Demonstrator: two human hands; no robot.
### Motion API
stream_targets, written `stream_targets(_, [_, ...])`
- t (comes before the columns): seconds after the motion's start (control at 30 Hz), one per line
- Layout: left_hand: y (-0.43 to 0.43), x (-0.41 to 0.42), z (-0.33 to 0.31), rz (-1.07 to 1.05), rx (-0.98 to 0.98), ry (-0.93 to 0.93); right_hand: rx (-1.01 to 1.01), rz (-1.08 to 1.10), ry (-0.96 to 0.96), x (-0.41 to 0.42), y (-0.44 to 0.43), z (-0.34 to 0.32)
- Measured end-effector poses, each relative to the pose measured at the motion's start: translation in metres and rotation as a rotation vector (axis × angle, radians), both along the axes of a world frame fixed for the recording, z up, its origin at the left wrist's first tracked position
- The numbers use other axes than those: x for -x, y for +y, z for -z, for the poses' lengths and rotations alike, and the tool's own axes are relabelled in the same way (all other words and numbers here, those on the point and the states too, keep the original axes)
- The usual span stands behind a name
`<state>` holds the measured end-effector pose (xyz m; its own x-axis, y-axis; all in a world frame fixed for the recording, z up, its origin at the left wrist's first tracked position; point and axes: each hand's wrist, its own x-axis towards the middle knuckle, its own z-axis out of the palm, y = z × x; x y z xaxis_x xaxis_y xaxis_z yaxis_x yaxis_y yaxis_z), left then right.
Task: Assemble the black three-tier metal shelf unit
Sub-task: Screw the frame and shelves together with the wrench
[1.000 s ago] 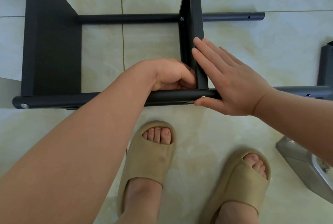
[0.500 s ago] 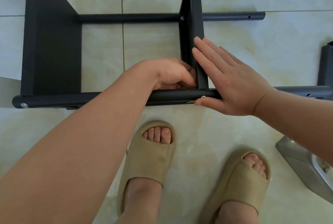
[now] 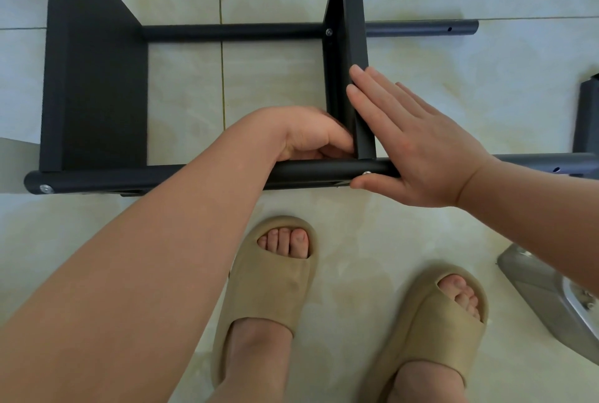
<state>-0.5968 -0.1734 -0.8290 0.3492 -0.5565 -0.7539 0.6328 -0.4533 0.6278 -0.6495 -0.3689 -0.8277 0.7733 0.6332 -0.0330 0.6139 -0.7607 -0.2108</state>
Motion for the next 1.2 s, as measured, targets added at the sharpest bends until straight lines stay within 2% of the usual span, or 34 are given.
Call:
stream_targets(0.73, [0.001, -0.004, -0.001, -0.017, -0.014, -0.055, -0.005, -0.003, 0.002, 0.0, 0.0, -0.001])
stream_targets(1.2, [0.0, -0.002, 0.006, 0.02, 0.02, -0.005, 0.009, 0.003, 0.0, 0.0, 0.0, 0.0])
